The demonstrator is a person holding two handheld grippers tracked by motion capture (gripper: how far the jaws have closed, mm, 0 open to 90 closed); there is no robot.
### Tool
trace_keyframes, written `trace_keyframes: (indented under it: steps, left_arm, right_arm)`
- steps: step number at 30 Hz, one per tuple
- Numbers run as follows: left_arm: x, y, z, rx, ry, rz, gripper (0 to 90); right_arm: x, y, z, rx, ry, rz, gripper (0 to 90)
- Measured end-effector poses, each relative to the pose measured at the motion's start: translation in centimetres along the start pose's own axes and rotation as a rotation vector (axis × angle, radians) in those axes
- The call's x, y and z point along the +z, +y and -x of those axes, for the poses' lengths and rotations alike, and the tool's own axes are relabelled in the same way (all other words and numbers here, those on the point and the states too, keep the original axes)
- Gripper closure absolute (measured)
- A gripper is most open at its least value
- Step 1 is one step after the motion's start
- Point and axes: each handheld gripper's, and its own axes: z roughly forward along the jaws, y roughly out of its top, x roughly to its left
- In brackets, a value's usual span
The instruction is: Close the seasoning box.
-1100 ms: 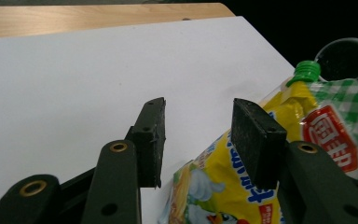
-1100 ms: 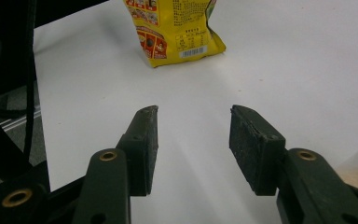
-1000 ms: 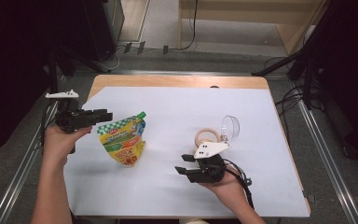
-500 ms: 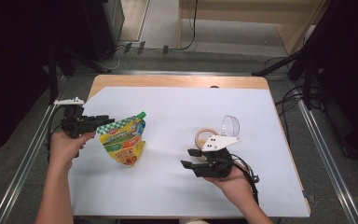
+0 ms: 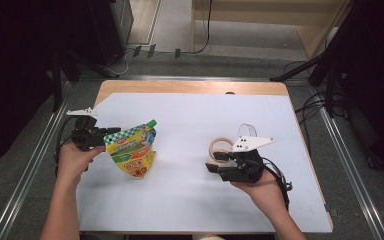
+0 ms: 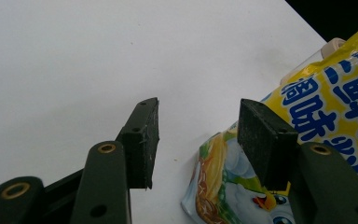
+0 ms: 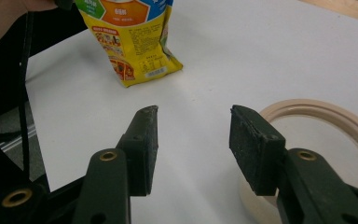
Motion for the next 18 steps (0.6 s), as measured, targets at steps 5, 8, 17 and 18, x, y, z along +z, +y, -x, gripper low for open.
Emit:
trace_keyframes:
  steps: [5,8,17,18]
  left_arm:
    - [0.1,-0.2,0.1,-0.002,-0.003,-0.002,48.9]
    - [0.1,-0.3,0.1,0.000,0.000,-0.004,48.9]
    - [0.0,-0.4,0.3,0.003,0.000,-0.004,48.7]
    - [0.0,-0.4,0.3,0.005,-0.001,-0.003,48.7]
  right_arm:
    - [-1.1,0.3,0.6,0.006,-0.018,0.001,53.7]
    - [-2.0,0.4,1.2,0.013,-0.035,0.013,54.3]
    - [-4.2,0.5,2.7,0.034,-0.078,0.019,56.3]
    - [-4.5,0.5,2.9,0.039,-0.080,0.022,56.8]
